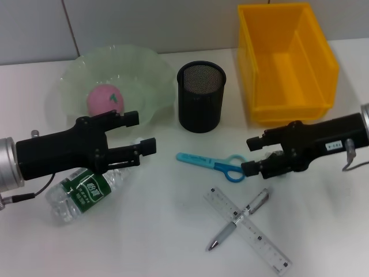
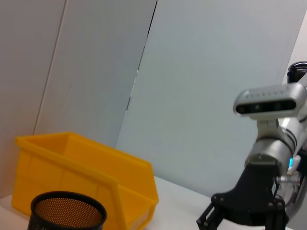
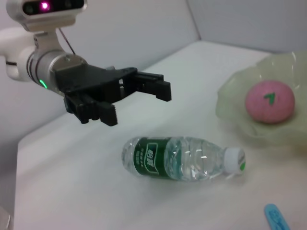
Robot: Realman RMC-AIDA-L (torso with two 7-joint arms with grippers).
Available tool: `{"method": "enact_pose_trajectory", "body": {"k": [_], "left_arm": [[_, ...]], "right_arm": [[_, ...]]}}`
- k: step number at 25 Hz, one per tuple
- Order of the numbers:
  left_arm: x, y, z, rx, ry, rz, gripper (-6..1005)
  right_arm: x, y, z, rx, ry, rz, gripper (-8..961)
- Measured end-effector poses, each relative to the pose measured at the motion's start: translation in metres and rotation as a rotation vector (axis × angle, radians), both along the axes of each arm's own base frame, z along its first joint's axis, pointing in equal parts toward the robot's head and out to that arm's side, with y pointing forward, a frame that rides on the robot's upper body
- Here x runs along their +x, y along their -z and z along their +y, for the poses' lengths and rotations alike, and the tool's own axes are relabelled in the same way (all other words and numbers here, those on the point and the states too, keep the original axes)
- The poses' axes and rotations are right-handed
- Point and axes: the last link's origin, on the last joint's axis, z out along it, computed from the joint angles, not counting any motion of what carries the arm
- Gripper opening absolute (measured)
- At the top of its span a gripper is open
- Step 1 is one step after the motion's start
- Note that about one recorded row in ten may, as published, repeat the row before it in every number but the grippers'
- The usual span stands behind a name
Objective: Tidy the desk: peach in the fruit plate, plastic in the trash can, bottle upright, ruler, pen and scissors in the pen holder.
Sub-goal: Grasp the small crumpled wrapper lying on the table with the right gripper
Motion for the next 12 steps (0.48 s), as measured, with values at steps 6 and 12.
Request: {"method": "enact_pose_trajectory", "body": {"k": [6, 12], "left_arm": [[-0.004, -0.002, -0.003, 0.004, -0.007, -0.002, 835], [-0.003, -0.001, -0.004, -0.003, -0.006, -0.004, 835]], "right_arm": [[-0.021, -0.016, 0.018, -0.019, 0.035, -0.137, 775], [-0.032, -0.022, 0.036, -0.029, 0.069, -0.313, 775]]}}
